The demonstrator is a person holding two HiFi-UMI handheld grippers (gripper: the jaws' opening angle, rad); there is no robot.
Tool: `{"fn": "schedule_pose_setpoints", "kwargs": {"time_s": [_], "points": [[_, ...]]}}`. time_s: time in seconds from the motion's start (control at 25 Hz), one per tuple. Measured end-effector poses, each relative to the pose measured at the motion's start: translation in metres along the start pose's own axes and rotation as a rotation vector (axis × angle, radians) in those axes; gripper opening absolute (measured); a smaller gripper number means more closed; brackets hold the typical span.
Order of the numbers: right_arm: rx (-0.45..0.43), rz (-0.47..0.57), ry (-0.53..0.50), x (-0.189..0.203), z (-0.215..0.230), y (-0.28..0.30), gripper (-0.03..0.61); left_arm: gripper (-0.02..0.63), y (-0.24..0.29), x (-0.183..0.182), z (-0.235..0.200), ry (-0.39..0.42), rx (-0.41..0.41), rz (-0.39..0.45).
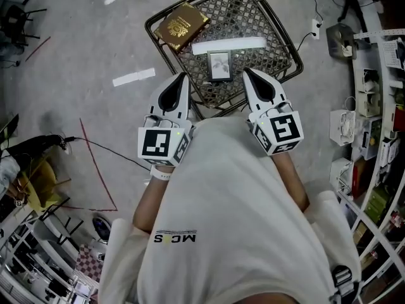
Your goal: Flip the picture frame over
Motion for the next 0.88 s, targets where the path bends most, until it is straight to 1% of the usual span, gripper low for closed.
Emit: {"fn": "schedule_pose_setpoints", "kwargs": {"time_s": [0.36, 0.88], "points": [[-0.001, -0.005, -0.010, 0.0000, -0.0002, 0.0062, 0.016, 0.025, 0.0018, 0.0017, -0.0046, -0.002, 0.003, -0.011], [0.002, -0.009, -0.020, 0.0024, -0.0039, 0.0054, 0.015, 0.025, 0.0004, 0.0070, 0.0017, 0.000, 0.020, -0.025]]}}
Point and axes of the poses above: the fingertips, and each gripper's own axes: y forward along the fingers, z to its right, x out of its underside, the point moved 3 cm from there along -y, backward along the fingers, and after that the axes turned 12 degrees about -y, right-handed, at the moved point
